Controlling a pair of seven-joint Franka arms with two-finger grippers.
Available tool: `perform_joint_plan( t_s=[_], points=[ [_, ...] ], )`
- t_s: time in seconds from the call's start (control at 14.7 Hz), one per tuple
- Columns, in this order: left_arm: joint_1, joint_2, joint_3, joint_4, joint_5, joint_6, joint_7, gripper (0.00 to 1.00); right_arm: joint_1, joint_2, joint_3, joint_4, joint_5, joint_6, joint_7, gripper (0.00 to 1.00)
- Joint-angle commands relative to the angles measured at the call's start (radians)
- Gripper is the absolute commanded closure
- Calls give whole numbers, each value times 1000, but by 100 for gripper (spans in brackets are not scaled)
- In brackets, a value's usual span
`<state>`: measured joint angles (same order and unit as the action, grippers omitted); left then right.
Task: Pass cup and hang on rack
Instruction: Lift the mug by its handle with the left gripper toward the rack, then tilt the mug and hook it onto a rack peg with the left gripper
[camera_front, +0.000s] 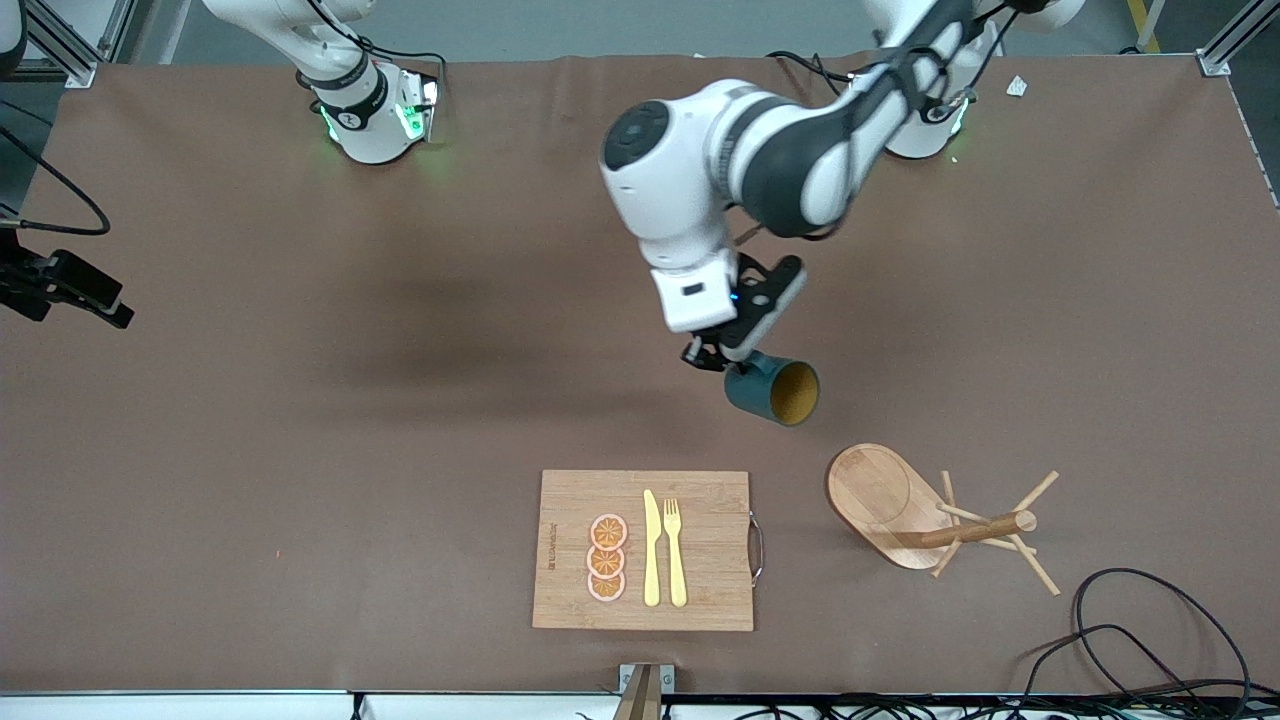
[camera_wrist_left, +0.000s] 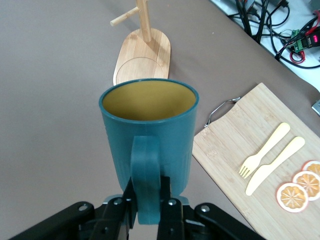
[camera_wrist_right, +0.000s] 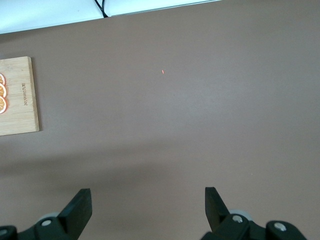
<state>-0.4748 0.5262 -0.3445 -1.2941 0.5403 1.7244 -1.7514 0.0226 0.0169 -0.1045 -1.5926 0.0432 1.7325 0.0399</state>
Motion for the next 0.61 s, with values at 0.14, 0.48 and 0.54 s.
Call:
perform_joint_plan(
  t_s=[0.14, 0.48, 0.54],
  points=[
    [198, -104, -7, -28, -313, 53, 274, 100, -7, -9, 5, 0, -9, -5, 6, 0],
    [349, -114, -4, -25, -535, 107, 423, 100, -7, -9, 5, 0, -9, -7, 6, 0],
    [378, -111, -2, -25, -577, 138, 423, 100, -7, -8, 5, 0, -9, -7, 6, 0]
  ],
)
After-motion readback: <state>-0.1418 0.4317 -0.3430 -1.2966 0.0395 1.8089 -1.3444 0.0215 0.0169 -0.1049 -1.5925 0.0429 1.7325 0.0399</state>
